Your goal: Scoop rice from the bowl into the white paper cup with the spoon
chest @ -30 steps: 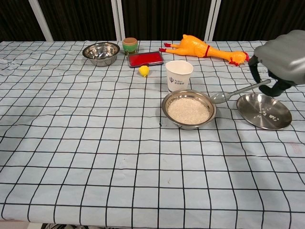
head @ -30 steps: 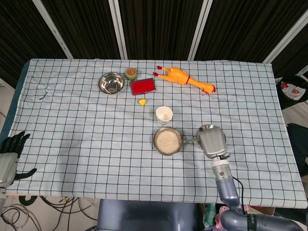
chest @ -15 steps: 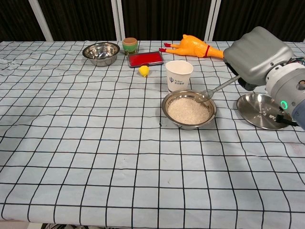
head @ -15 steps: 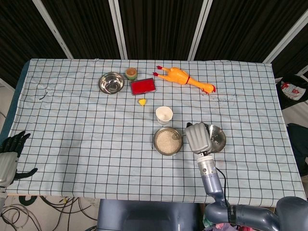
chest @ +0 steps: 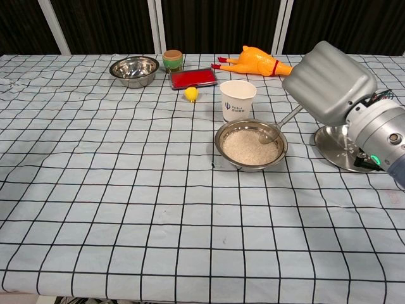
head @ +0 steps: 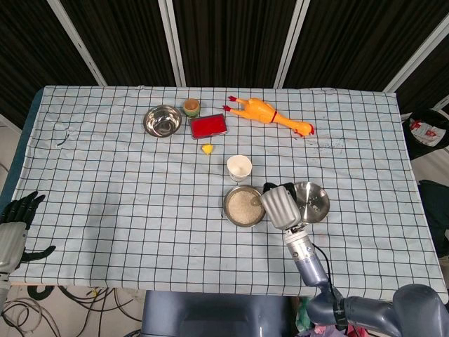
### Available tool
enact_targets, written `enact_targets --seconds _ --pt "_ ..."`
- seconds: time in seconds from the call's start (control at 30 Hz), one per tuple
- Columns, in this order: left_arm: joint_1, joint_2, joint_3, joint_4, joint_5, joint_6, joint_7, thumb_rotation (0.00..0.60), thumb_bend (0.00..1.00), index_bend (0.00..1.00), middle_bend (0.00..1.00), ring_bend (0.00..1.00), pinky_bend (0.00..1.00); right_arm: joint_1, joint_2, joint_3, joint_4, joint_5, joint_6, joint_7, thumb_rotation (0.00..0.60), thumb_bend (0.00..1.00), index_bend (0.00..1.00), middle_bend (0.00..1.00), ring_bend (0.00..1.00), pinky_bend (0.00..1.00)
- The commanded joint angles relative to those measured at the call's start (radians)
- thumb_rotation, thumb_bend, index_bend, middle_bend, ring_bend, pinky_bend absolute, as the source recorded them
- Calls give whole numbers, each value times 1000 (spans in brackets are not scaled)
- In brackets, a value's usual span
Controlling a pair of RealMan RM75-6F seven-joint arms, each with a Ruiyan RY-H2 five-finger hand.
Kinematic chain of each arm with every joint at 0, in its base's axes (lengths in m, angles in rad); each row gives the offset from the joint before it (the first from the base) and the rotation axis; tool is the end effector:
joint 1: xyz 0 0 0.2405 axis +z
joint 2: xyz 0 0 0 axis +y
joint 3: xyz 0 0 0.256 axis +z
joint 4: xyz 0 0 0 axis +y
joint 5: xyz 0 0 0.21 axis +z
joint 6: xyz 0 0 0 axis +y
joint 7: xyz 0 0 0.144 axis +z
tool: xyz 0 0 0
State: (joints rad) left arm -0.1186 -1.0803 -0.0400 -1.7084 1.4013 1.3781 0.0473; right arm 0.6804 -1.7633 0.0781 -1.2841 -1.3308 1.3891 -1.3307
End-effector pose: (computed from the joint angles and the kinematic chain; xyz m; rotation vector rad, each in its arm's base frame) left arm -0.3077 0.1865 0.1515 -1.3912 -1.0225 -0.8219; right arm -0.1434 -0.3143 -0.0291 1.6614 0.2043 0.4395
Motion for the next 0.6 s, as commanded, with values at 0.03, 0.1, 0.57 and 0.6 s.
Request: enact_targets --seconds 0.03,0.1,0.57,0.6 --pt "0 1 1 -1 0 -1 -2 600 15 0 0 0 0 -1 -15 -19 44 -36 4 13 600 509 736 1000 1000 1000" --pt "0 2 2 -2 1 -2 -3 600 15 0 0 0 0 0 -21 -21 61 -46 4 7 600 509 736 1000 1000 1000" --pt "-2 6 5 -9 0 -9 -7 600 15 0 0 0 0 11 -6 -6 88 -84 -15 -50 600 515 744 1000 1000 1000" --pt "-2 6 5 -9 0 -9 -8 600 15 0 0 0 0 11 -5 -5 89 -87 -15 -51 600 519 744 1000 1000 1000"
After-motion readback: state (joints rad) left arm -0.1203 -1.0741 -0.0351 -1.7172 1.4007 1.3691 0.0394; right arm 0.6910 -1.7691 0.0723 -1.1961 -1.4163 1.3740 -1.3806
